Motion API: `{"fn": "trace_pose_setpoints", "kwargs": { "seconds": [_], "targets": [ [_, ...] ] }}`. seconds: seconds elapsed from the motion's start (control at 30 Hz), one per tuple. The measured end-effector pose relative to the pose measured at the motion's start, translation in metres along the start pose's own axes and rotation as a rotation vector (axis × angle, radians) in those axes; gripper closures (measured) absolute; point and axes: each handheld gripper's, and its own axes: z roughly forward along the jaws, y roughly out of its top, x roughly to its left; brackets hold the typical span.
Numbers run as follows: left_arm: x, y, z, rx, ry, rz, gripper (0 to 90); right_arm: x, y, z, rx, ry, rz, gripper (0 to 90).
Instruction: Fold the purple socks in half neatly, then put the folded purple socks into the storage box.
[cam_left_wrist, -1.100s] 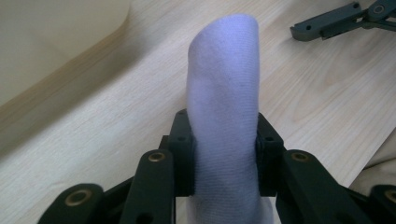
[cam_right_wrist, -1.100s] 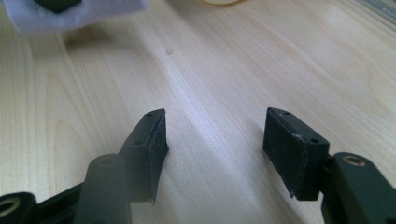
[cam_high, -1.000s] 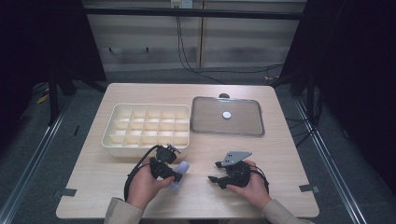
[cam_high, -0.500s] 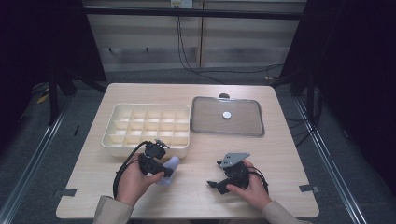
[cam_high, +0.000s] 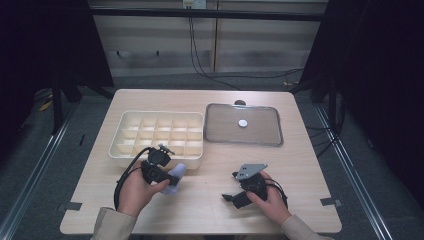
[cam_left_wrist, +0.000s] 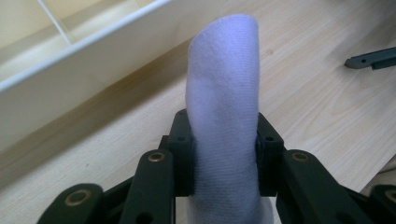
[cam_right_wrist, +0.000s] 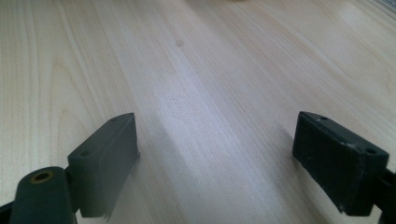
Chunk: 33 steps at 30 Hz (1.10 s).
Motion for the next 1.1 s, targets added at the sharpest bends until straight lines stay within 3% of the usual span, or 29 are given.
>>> {"fn": "trace_pose_setpoints", "kwargs": {
  "seconds": [0.37, 1.1],
  "targets": [
    [0.010, 0.002, -0.010, -0.014, 0.004, -0.031, 67.1, 0.000, 0.000, 0.000, 0.000, 0.000, 0.000, 13.3],
    [0.029, 0.010, -0.044, -0.005, 0.027, -0.051, 67.1, 0.000, 0.000, 0.000, -0.001, 0.000, -0.003, 13.2]
  ]
}}
